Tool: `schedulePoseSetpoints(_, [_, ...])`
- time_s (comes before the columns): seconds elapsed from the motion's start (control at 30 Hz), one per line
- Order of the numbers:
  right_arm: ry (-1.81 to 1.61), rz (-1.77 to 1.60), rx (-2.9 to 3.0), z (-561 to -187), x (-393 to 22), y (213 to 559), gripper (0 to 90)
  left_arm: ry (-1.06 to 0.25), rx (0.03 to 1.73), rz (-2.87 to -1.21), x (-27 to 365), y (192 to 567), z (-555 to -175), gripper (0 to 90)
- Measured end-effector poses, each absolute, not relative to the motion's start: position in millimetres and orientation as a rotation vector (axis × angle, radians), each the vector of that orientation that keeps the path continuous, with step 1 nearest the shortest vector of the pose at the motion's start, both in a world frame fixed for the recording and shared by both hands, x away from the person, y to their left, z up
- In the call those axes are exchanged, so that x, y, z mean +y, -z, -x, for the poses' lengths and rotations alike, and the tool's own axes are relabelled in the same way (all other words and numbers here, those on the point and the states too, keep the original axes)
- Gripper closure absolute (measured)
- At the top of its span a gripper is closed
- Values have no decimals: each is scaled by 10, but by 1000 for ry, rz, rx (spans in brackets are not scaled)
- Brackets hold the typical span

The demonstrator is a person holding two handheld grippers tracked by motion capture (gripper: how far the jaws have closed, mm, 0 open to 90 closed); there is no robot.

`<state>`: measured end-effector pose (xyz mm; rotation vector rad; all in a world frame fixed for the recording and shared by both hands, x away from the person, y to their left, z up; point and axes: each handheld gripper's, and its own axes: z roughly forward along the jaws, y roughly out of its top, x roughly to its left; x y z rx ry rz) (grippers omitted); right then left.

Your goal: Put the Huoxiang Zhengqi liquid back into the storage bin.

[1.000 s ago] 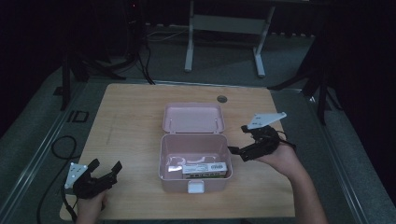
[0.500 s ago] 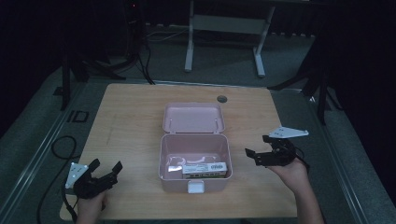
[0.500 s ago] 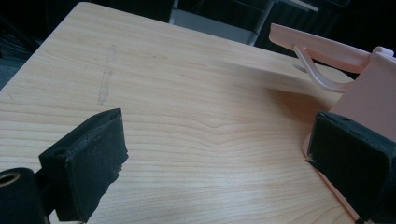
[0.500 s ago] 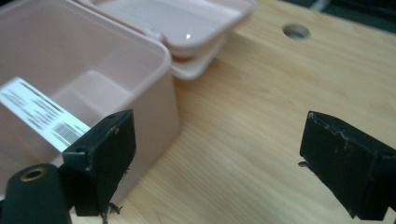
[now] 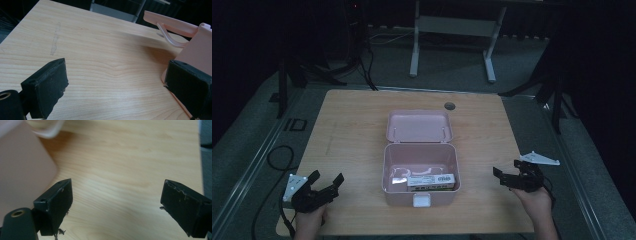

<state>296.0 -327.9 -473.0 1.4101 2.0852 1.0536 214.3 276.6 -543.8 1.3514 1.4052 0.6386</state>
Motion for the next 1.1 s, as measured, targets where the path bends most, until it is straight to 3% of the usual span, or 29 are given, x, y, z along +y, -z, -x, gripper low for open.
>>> schedulePoseSetpoints(0.57, [-961,-1628,1982,-2711,-3489,5352,105,-628,1402,-1358,2755,5440,-2148,49])
schedulePoseSetpoints(1.1, [-944,-1612,2056,-2560,-3485,5435,105,-618,1388,-1356,2743,5435,-2151,46])
